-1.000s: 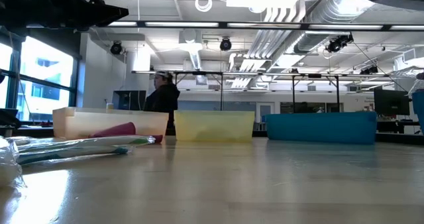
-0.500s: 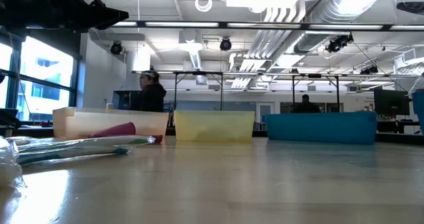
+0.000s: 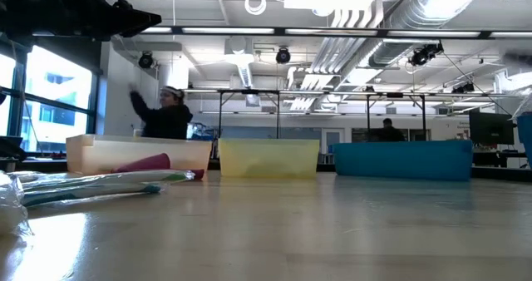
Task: Pick & Place Toothbrushes
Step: Put the purple toothbrush into the bottom blue bin, then put the green toothbrush into the yellow bin
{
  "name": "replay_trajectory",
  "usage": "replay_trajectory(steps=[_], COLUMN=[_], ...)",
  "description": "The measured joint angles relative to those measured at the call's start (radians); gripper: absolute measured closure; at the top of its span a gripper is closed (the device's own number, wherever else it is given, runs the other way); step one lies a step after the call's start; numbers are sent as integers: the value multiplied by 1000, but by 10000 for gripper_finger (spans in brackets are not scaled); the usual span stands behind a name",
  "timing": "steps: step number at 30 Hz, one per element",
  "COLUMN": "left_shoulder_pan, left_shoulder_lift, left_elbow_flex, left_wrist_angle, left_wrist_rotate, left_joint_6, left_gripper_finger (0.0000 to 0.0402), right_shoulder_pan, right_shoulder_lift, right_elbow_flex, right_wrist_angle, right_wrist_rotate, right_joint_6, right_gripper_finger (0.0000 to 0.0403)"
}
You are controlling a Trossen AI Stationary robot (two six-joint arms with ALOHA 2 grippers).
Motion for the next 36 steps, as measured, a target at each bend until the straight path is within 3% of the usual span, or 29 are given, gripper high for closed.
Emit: replay_trajectory(steps=[7,13,26,31,36], left_shoulder_pan=[0,0,0,0,0], left_shoulder_lift=[0,0,0,0,0], left_elbow_flex=[0,0,0,0,0], left_wrist_angle=[0,0,-10,-25,-49], left_wrist_rotate=[0,-1,-3,-3,-3], left_joint_6=[0,0,-3,-3,-3], left_gripper_finger=[203,203,203,203,203], right_shoulder_pan=[-2,-5,-129,-224,-339], right_shoulder_lift=[-71,-167,-321,-355,-359], right_elbow_flex=[0,0,0,0,0], right_wrist_angle=[-36,-91,-96,-59,34], right_wrist_rotate=[5,14,168,148,40], right_joint_6=[-92,-183,-624,-779,-1006], right_gripper_finger=[280,290,313,318,323])
